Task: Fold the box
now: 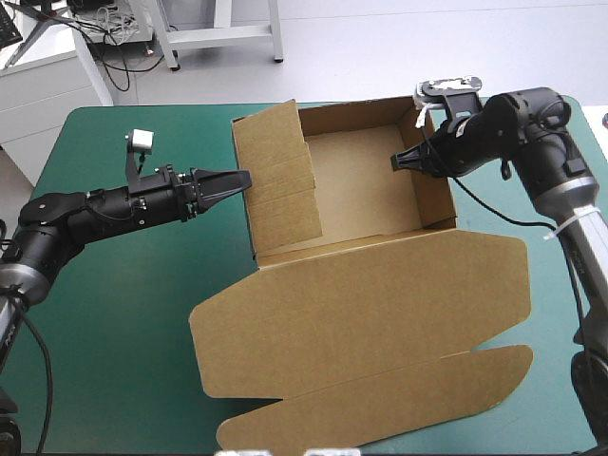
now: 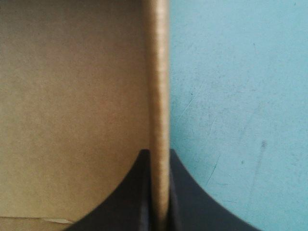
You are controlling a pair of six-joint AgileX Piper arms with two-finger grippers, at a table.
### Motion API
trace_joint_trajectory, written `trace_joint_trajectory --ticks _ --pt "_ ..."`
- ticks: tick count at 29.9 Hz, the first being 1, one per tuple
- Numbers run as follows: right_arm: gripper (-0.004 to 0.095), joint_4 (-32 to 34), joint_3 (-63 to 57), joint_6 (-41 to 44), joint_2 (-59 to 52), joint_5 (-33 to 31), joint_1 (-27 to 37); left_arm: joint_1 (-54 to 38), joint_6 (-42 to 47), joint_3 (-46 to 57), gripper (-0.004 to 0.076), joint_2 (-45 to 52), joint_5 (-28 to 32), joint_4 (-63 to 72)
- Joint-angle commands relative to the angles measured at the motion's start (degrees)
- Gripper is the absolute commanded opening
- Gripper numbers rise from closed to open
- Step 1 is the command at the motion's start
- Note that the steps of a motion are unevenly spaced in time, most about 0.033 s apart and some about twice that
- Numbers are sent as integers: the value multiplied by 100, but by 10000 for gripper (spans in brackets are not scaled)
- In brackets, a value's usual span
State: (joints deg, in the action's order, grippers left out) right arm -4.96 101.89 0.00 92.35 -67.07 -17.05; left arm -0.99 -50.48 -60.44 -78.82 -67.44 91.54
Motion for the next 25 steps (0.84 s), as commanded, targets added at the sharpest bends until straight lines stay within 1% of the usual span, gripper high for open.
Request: trace_joint_trajectory --ticks 1,5,8,11,12,16,19,25 --pt "-18 196 110 428 -239 495 -332 58 419 -144 598 189 -639 102" --pt "-18 229 110 548 -239 714 -515 91 880 -144 598 260 -385 -518" --pt "-17 114 120 560 -239 760 -515 210 1498 -258 598 491 325 -1388" --pt "-18 124 120 634 -239 842 -515 458 2417 -347 596 811 1159 -2476" --pt "-18 113 120 684 -239 894 -515 563 2778 -347 586 941 1471 -2804" --pt "-18 34 120 760 -239 1021 -515 857 3586 -347 522 1224 2208 -3533" --pt "-18 71 120 760 -239 1024 -583 1015 3813 -414 473 1262 2408 -3882" --pt "-16 121 130 760 -239 1140 -854 1203 3813 -755 465 1099 2384 -4087"
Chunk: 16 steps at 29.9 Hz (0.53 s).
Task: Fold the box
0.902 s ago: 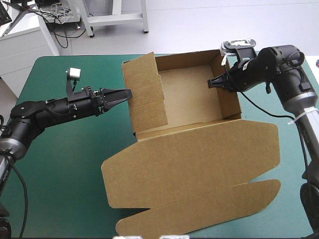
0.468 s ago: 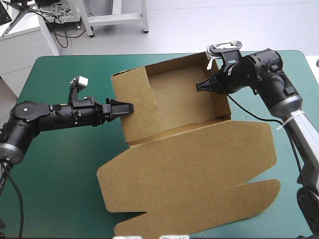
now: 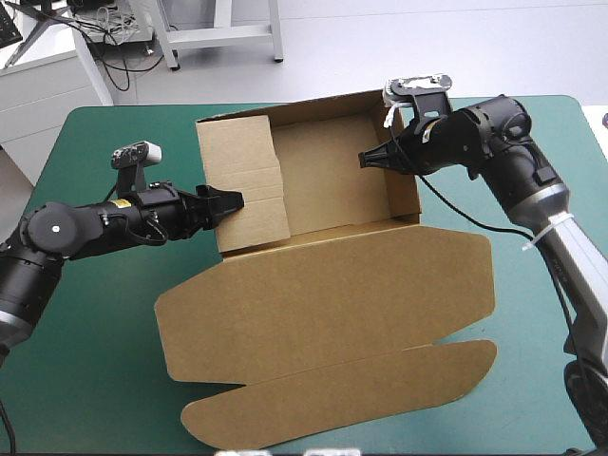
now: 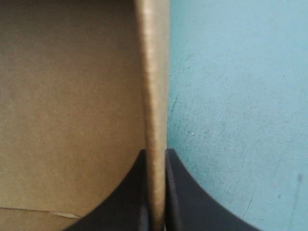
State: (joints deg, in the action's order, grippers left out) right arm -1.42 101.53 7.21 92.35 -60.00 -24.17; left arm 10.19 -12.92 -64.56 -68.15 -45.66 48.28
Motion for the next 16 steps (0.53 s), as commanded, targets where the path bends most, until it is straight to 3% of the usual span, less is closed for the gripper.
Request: trace_joint_trajectory --ticks 1,16 --pt "-16 -216 166 39 -239 457 -194 86 56 -385 466 20 175 195" --pt "-12 788 166 659 -239 544 -963 86 1250 -932 465 -328 5 -1754"
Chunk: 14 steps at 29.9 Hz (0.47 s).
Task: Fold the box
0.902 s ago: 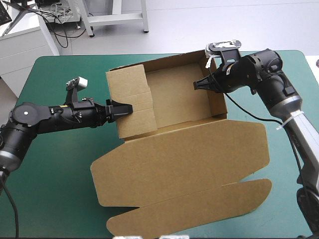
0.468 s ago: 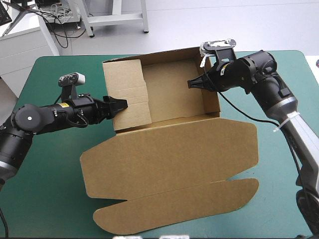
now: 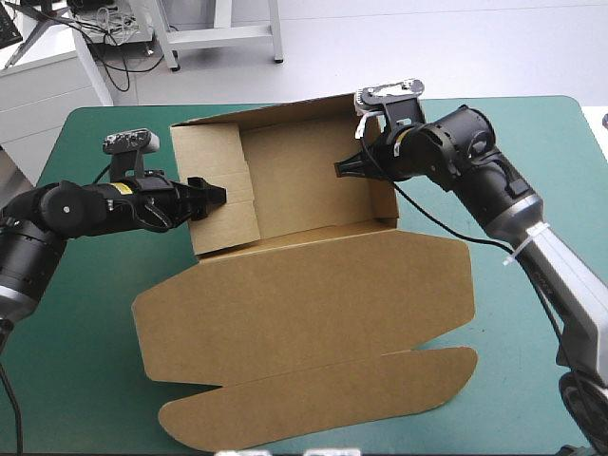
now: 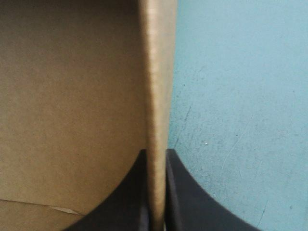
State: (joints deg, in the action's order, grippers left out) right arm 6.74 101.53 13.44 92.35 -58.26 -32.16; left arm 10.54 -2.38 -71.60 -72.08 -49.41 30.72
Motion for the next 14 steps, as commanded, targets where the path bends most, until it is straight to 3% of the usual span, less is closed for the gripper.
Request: trace_joint_trajectory --ticks 1,10,14 --pt "-12 -27 166 36 -239 384 -189 50 238 -228 466 31 380 -51" --pt "-12 25 166 195 -239 410 -203 50 299 -228 465 -115 152 -400" --pt "-12 66 166 219 -239 408 -203 99 299 -228 407 -138 26 -464"
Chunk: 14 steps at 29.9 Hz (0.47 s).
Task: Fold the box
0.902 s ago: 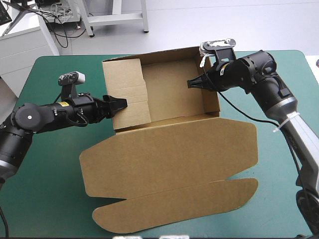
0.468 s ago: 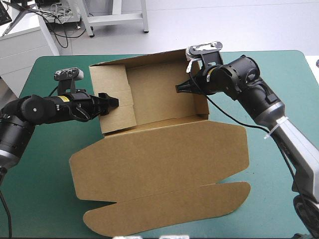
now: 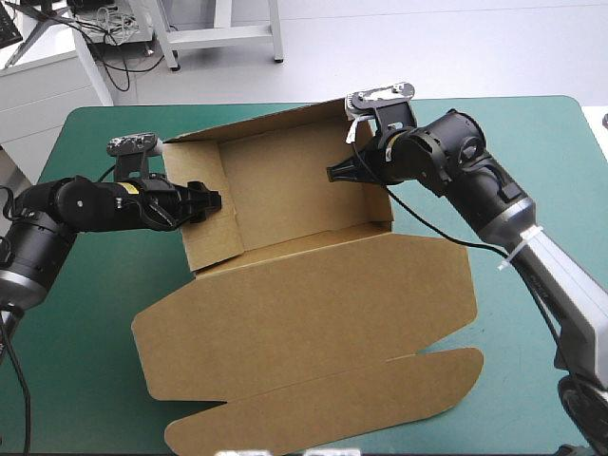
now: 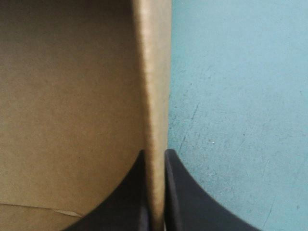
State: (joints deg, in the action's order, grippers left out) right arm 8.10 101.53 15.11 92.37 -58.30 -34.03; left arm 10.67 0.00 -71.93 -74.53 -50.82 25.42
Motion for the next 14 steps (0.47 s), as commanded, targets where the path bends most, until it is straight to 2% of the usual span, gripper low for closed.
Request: trace_joint_trajectory --ticks 1,5,8,14 --pt "-12 -57 166 52 -241 412 -15 151 61 -195 367 96 168 4" --pt "-12 -58 166 88 -241 378 -15 534 121 -195 16 68 250 -410" --pt "-12 -18 166 123 -241 321 -15 819 242 -195 -11 68 435 -595" --pt "-13 31 166 167 -241 188 -15 1106 572 -195 -10 34 686 -865"
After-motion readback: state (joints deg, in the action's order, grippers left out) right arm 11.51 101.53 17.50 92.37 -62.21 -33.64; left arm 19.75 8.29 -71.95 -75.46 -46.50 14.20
